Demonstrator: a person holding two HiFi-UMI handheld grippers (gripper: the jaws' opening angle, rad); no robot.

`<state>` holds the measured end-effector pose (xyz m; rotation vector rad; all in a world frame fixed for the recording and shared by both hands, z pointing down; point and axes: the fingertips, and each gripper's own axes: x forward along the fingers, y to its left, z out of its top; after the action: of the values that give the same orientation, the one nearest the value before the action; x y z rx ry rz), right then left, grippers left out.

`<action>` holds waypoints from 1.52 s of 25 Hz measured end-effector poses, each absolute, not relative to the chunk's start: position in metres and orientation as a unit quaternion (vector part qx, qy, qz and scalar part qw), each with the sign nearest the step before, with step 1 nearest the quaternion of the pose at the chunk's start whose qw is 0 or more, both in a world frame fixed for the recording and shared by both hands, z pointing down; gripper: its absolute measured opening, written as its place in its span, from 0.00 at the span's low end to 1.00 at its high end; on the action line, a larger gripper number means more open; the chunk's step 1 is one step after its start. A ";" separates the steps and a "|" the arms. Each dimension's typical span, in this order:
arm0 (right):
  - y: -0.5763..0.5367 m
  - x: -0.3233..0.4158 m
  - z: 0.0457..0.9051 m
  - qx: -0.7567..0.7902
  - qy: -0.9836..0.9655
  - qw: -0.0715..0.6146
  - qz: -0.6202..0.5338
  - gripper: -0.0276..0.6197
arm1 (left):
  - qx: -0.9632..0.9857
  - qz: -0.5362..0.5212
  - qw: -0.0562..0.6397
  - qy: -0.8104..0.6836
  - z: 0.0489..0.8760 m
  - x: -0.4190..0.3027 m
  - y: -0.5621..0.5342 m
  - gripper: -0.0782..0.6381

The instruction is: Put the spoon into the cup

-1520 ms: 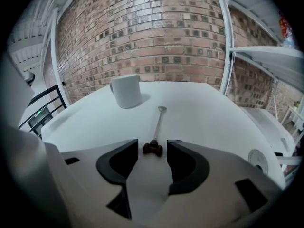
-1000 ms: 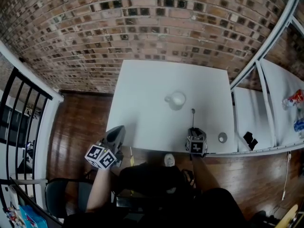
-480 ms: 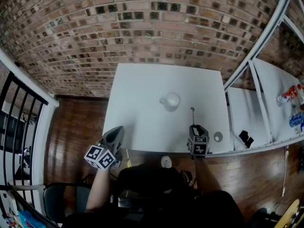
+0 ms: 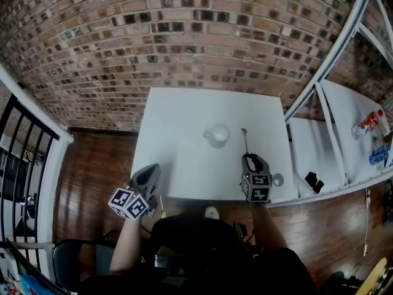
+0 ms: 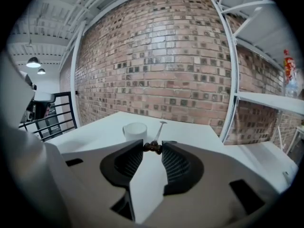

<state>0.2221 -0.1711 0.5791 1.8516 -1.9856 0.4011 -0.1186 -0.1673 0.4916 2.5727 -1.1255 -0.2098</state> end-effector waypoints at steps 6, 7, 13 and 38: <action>-0.186 0.189 0.549 0.631 -0.746 0.182 0.108 0.24 | 0.896 -0.083 0.156 -0.407 0.488 -0.126 -0.164 0.10; -0.188 0.184 0.548 0.625 -0.751 0.183 0.105 0.24 | 0.895 -0.085 0.155 -0.410 0.487 -0.128 -0.163 0.10; -0.196 0.165 0.560 0.599 -0.767 0.204 0.106 0.24 | 0.887 -0.093 0.147 -0.427 0.482 -0.142 -0.160 0.10; -0.239 0.137 0.604 0.553 -0.783 0.248 0.140 0.25 | 0.852 -0.105 0.145 -0.492 0.487 -0.181 -0.160 0.10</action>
<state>0.1369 -0.2391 0.6044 1.5069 -2.1333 0.3825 -0.1812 -0.1599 0.4874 2.4546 -1.4172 -0.3019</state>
